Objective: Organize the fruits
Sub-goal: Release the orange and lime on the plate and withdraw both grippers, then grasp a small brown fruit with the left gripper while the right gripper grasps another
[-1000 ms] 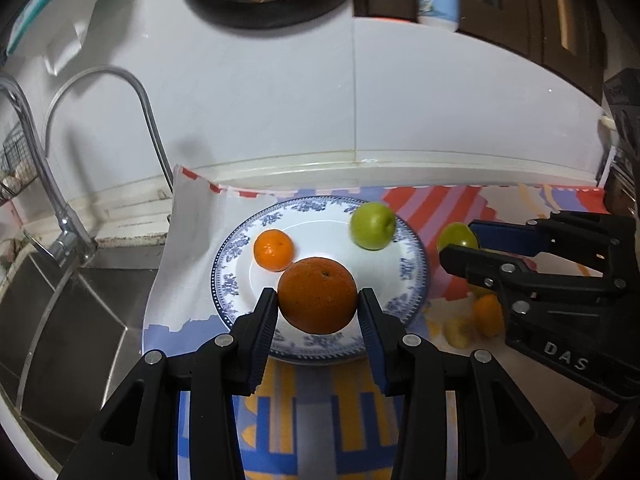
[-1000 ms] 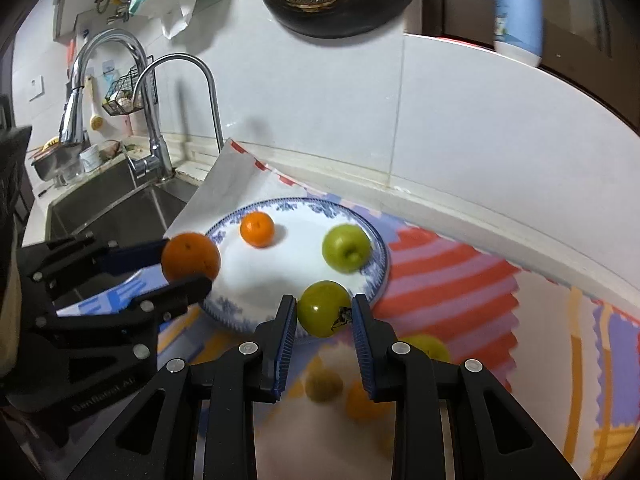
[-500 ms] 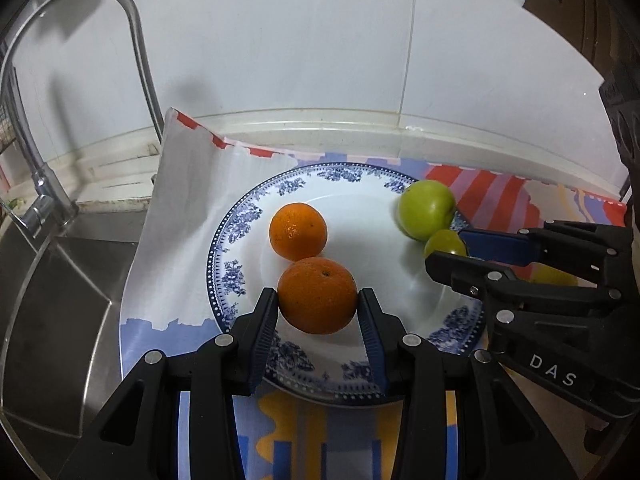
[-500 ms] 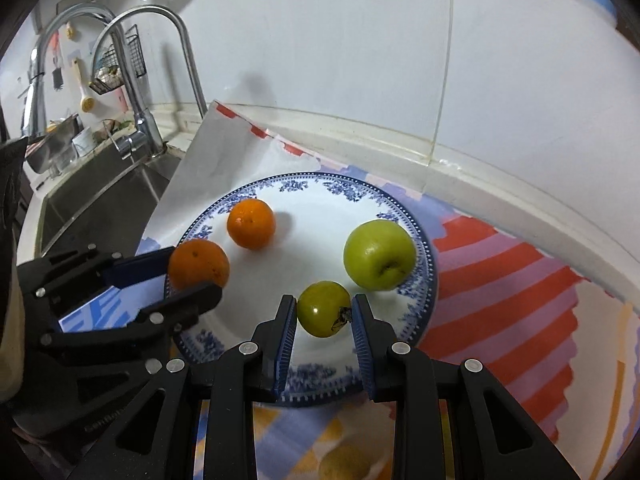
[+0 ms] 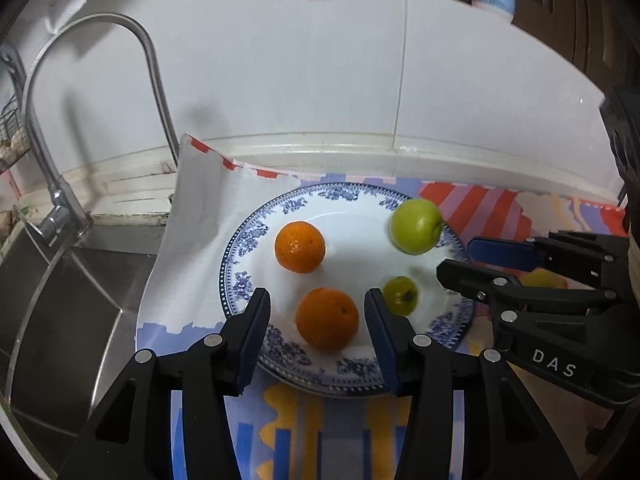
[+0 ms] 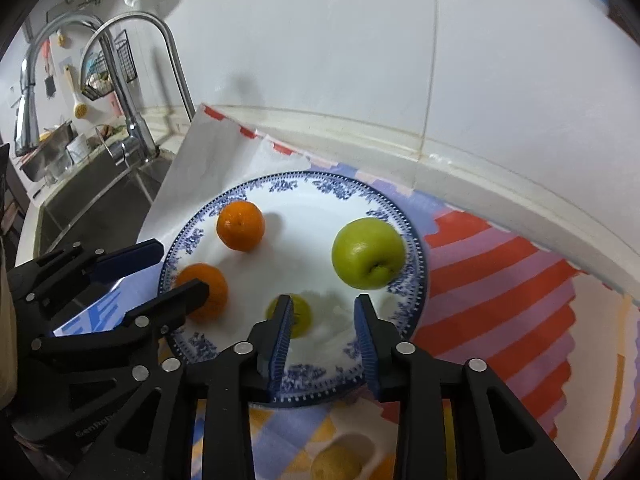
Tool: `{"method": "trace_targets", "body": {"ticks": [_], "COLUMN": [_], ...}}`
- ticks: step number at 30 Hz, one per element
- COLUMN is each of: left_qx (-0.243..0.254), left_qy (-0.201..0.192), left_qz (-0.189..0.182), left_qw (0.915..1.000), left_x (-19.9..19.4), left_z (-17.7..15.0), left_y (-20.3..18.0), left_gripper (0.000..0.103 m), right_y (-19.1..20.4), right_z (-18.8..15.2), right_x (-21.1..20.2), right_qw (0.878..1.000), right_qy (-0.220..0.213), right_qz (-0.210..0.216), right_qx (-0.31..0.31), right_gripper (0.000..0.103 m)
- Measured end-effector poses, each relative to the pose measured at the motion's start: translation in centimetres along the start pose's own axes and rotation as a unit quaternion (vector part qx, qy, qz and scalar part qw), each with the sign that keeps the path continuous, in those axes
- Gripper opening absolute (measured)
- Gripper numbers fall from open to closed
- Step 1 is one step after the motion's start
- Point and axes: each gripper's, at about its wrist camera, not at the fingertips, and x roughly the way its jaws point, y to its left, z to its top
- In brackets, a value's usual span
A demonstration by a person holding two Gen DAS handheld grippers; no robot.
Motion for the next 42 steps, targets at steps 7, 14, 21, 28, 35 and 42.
{"method": "trace_targets", "body": {"ticks": [7,14,21,28,35,42], "left_qx": [-0.011,0.019,0.047,0.06,0.066,0.067], "left_qy": [-0.026,-0.064,-0.097,-0.123,-0.123,-0.111], "left_qz": [0.014,-0.013,-0.034,-0.041,-0.042,-0.029], "left_qw": [0.9995,0.9977,0.9936,0.9897,0.9894,0.9912], "left_x": [-3.9,-7.9,-11.5,-14.0,-14.4,-13.5], "left_z": [0.2,-0.7,-2.2,-3.8,-5.2,-6.4], "left_y": [-1.2,-4.3,-7.1,-8.9,-10.0,-10.6], "left_gripper": [0.056,0.07,0.074,0.087,0.088,0.088], "right_y": [-0.1,-1.3,-2.4,-3.0,-3.3,-4.0], "right_z": [-1.3,-3.4,-5.9,-8.2,-10.2,-11.7], "right_x": [-4.7,-9.9,-14.3,-17.5,-18.9,-19.1], "right_qw": [0.999,0.996,0.993,0.988,0.985,0.983], "right_qy": [-0.04,-0.071,-0.09,-0.112,-0.116,-0.109], "right_qz": [-0.02,-0.043,-0.074,-0.097,-0.118,-0.139], "right_qx": [-0.004,0.012,0.02,0.034,0.04,0.046], "right_gripper": [0.035,0.05,0.057,0.062,0.062,0.062]}}
